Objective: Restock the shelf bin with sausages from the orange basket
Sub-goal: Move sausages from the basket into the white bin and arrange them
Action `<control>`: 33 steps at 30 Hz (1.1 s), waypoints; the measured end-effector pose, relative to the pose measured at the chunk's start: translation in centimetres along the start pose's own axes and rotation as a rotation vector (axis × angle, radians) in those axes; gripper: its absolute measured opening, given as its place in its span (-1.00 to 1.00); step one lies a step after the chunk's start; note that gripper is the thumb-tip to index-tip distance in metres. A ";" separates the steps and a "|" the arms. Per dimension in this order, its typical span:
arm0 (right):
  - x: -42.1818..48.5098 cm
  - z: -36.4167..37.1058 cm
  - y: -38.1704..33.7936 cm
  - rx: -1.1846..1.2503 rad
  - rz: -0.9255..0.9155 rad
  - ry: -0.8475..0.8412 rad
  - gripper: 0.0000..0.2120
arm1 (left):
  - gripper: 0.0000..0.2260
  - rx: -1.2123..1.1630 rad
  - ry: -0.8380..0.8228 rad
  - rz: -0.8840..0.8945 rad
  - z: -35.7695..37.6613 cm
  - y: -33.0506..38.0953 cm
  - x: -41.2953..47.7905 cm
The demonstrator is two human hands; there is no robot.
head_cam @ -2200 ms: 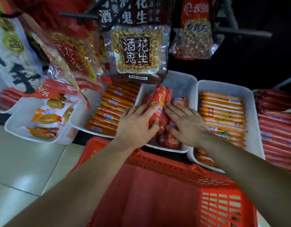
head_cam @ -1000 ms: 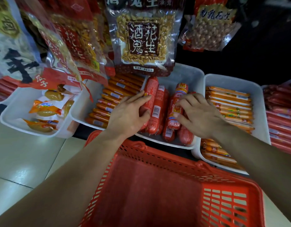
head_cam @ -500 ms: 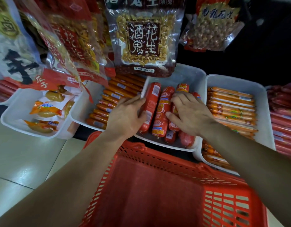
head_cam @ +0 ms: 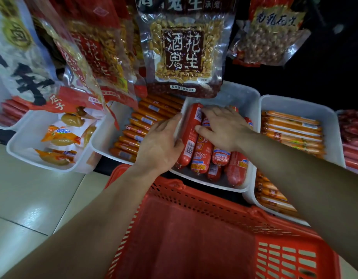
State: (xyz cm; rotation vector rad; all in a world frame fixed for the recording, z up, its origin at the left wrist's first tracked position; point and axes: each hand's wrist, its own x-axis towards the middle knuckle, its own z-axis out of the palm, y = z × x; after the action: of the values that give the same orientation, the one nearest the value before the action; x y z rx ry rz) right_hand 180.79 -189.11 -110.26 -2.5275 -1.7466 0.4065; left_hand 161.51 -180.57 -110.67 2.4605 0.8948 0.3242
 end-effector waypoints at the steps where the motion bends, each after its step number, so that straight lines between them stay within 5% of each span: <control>1: 0.9 -0.3 -0.2 0.008 0.018 -0.012 -0.30 | -0.47 0.003 0.023 -0.031 0.0 -0.1 0.0; 9: 4.3 0.0 -1.9 0.038 0.190 -0.032 -0.21 | -0.55 -0.072 -0.010 -0.107 -0.2 -0.2 0.1; 26: 3.9 0.5 -1.5 0.068 0.124 -0.007 -0.37 | -0.60 -0.247 -0.087 -0.209 -0.7 -0.1 0.4; 33: 1.8 -0.1 2.5 0.015 0.253 -0.063 -0.18 | -0.53 -0.042 -0.074 -0.030 -0.3 0.4 0.2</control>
State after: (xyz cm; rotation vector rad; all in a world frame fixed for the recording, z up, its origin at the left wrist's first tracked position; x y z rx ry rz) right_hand 183.67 -188.33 -111.00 -2.7624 -1.4372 0.5124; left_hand 161.79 -180.57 -110.13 2.4019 0.8841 0.2378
